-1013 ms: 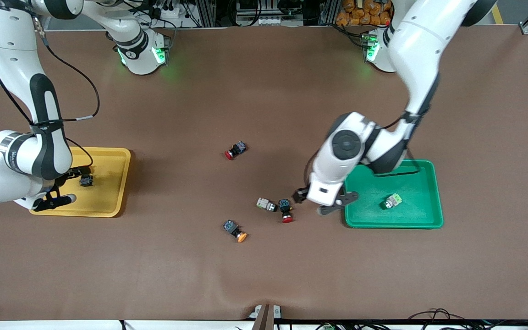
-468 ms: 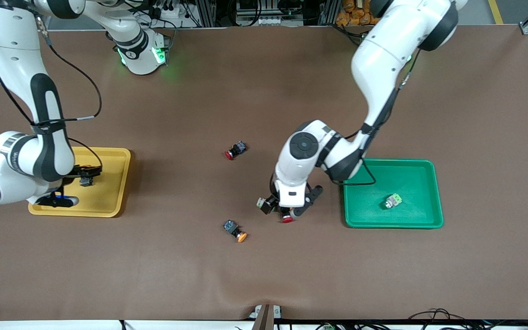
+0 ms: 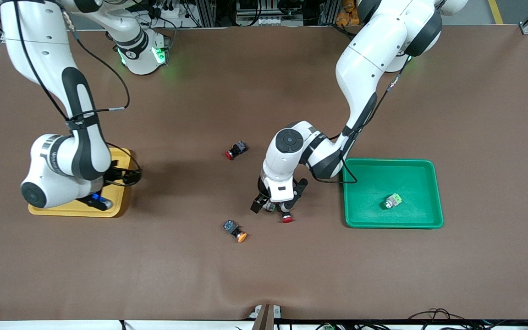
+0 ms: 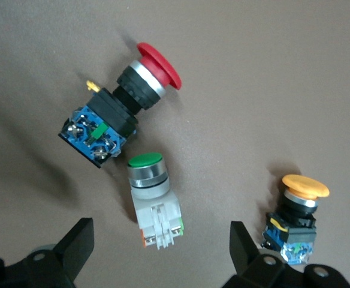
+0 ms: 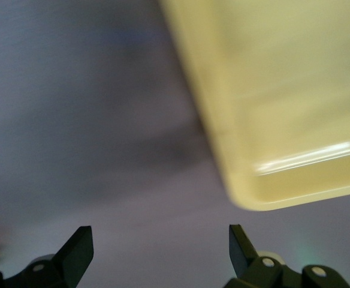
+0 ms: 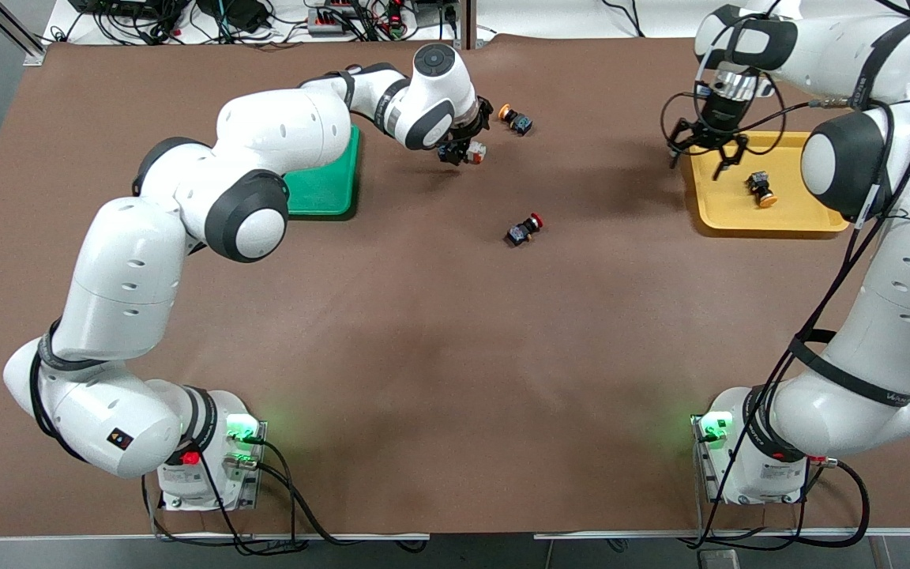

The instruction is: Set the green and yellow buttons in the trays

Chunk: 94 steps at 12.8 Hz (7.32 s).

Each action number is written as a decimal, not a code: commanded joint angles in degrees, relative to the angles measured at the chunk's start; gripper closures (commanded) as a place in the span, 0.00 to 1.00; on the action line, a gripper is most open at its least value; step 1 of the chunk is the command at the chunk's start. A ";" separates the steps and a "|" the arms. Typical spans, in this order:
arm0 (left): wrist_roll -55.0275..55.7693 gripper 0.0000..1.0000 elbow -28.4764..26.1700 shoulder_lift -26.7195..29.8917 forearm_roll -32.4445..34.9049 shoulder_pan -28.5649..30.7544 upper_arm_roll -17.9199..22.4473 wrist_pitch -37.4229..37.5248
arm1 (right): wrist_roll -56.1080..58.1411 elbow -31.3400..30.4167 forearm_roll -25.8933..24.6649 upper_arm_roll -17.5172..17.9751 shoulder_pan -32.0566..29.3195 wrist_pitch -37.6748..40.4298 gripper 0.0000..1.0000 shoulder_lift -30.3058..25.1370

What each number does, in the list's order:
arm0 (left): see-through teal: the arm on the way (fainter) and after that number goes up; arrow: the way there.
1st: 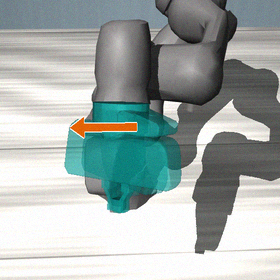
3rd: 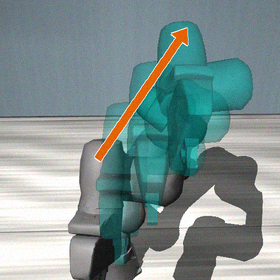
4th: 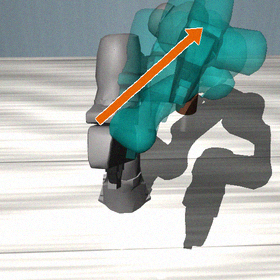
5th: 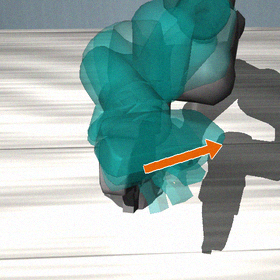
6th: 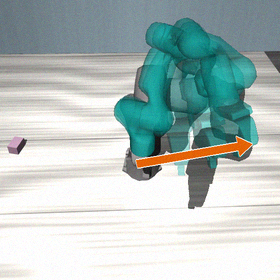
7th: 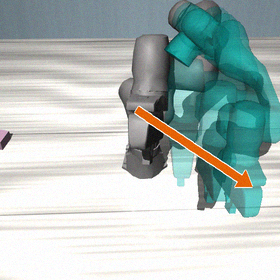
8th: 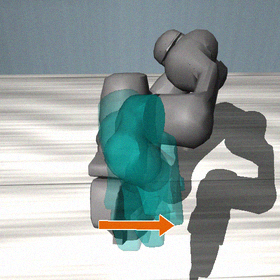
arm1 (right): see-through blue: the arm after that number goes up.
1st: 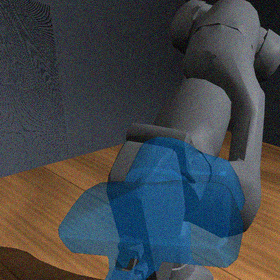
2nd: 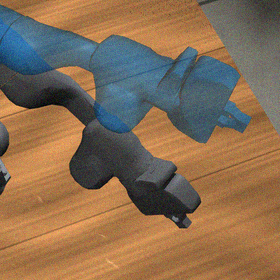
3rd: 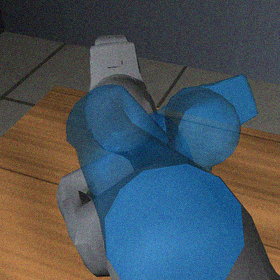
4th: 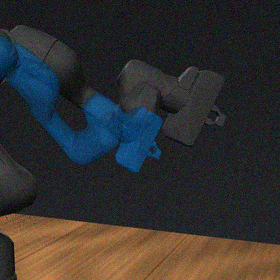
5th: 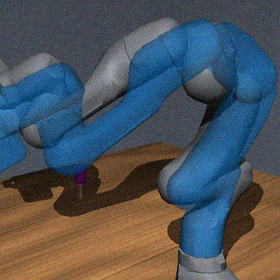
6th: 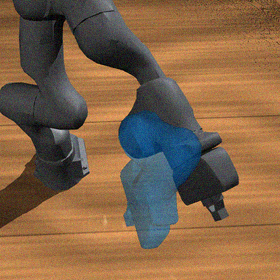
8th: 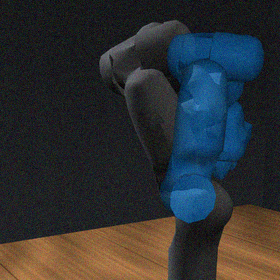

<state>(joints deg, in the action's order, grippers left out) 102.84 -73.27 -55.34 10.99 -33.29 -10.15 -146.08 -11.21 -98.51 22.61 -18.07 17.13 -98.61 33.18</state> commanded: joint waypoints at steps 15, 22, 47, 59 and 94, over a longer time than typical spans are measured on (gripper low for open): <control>-6.48 1.00 0.93 9.52 0.43 1.02 -1.36 9.28 | 17.45 4.73 6.30 11.73 11.00 -43.12 0.00 4.17; -28.28 1.00 -5.02 21.31 0.70 7.61 -1.19 32.86 | 20.61 13.50 5.96 17.10 11.78 -60.29 0.05 16.02; -57.75 0.00 -29.04 34.05 1.31 26.70 -1.45 16.59 | 36.25 -8.81 -1.68 3.51 -2.54 -9.45 1.00 -8.48; -90.00 0.00 -10.23 50.76 -9.14 37.42 -0.84 52.02 | 54.62 -5.55 -1.69 -9.35 -3.95 -3.17 0.00 -6.02; -92.47 0.00 -17.61 58.68 -8.80 24.85 10.41 59.24 | 1.34 8.93 -23.49 14.40 -13.71 19.24 0.00 -42.50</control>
<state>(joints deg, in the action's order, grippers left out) 9.89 -90.51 3.33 2.31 -8.31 0.68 -86.35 -13.40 -94.63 -0.18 -1.66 3.83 -80.23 -12.76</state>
